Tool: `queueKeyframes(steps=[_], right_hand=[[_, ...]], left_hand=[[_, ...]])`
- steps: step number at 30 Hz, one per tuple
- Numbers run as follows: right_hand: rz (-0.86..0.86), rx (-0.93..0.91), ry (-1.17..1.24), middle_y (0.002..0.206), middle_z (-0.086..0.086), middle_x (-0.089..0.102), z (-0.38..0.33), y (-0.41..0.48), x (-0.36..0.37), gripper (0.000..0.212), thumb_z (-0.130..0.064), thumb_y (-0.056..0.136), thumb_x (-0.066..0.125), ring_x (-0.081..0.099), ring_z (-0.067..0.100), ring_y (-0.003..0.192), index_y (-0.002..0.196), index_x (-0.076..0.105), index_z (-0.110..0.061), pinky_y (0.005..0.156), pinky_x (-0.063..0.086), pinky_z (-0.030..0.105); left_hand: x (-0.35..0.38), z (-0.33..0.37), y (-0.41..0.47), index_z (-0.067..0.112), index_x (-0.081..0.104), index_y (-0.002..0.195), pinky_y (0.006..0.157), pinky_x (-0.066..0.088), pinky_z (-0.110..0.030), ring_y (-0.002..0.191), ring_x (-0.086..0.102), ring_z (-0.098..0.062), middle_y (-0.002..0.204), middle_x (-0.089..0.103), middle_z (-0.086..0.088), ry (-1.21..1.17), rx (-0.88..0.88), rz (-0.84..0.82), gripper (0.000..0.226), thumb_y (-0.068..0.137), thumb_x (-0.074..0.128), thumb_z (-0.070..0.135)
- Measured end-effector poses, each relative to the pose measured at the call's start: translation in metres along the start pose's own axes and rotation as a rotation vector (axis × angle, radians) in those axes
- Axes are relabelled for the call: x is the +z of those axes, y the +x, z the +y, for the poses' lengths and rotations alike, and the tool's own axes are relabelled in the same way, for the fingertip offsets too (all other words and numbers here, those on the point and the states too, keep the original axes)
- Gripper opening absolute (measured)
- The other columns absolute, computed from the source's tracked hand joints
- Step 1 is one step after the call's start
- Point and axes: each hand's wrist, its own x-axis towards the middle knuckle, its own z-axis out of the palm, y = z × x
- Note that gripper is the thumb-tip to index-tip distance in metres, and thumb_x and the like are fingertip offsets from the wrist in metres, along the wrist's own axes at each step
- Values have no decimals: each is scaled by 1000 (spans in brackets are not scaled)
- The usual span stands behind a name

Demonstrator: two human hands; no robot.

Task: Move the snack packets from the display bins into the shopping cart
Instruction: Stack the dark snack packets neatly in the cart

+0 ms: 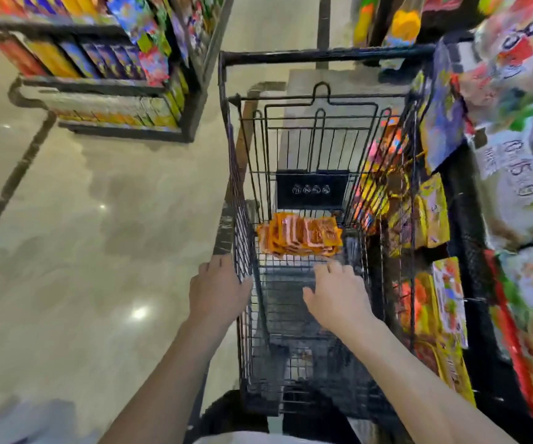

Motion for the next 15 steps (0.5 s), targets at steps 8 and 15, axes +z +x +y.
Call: queueKeyframes(steps=[8, 15], right_hand=[[0, 16, 52, 145, 11, 49, 13, 128, 48, 60, -52, 104, 45, 45, 35, 133, 148, 41, -12, 106, 45, 47], [40, 101, 234, 131, 14, 56, 9, 235, 107, 65, -60, 100, 52, 53, 37, 123, 145, 46, -14, 96, 53, 49]], left_hand=[[40, 6, 132, 14, 23, 165, 115, 44, -49, 146, 45, -35, 164, 43, -12, -439, -151, 123, 87, 100, 64, 55], [74, 3, 175, 19, 60, 127, 83, 57, -37, 97, 70, -24, 109, 75, -1, -609, -155, 311, 29, 106, 61, 37]])
